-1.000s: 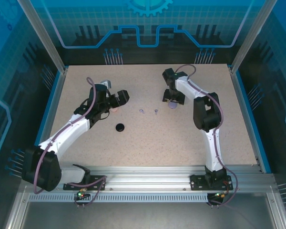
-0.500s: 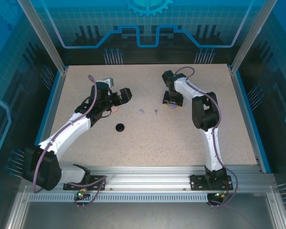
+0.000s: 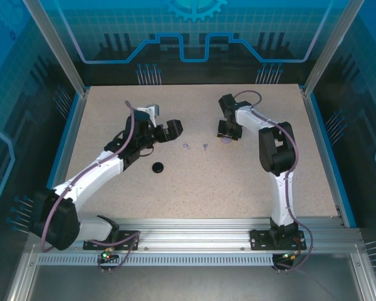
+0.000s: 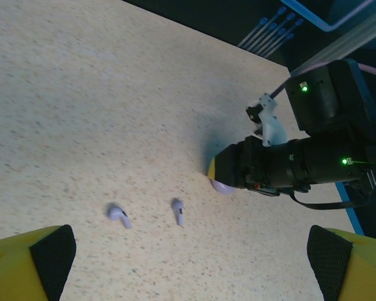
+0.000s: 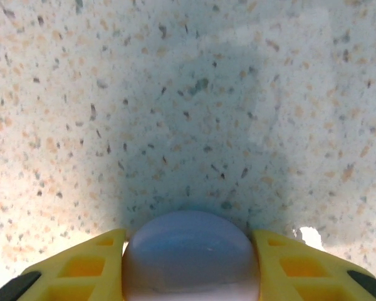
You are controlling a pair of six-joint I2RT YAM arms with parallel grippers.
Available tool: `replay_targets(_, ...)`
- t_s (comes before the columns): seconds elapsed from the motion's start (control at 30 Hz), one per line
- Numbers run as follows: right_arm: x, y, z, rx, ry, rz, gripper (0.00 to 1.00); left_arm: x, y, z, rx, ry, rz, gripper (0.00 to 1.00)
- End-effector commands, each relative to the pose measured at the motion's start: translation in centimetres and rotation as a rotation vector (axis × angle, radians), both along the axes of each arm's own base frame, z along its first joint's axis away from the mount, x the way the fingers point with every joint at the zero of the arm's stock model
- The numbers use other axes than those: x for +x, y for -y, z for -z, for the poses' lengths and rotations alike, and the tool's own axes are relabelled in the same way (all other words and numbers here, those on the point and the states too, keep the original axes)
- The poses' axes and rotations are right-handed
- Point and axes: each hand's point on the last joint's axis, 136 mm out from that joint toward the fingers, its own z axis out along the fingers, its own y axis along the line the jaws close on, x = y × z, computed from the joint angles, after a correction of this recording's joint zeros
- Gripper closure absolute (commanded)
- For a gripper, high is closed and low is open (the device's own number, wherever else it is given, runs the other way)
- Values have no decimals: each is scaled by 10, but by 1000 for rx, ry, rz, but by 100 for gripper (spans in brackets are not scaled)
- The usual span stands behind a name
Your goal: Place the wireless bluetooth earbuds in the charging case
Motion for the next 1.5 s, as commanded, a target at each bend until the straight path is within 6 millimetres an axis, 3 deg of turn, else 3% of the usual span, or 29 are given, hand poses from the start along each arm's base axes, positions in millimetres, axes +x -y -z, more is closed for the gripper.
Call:
replay_targets(0.0, -24, -5, -13, 82, -22, 10, 69, -12, 21, 8, -41, 10, 17, 1)
replay_targets(0.2, -53, -19, -41, 233, 1, 88, 69, -29, 47, 54, -155, -51, 21, 1)
replay_targets(0.33, -69, -39, -55, 382, 16, 152, 69, -36, 62, 68, -194, 0, 50, 1)
replay_targets(0.6, -84, -76, -91, 521, 36, 272, 69, -44, 79, 69, -265, 135, 104, 3)
replay_targets(0.8, -91, -101, -116, 570, 62, 330, 69, -41, 85, 69, -281, 157, 108, 13)
replay_targets(0.9, -91, -113, -126, 592, 71, 333, 69, -39, 87, 68, -282, 173, 116, 30)
replay_targets(1.0, -92, -123, -134, 609, 71, 318, 69, -37, 91, 66, -287, 183, 126, 38)
replay_targets(1.47, -97, -139, -149, 669, 73, 287, 70, -28, 93, 56, -273, 230, 118, 39)
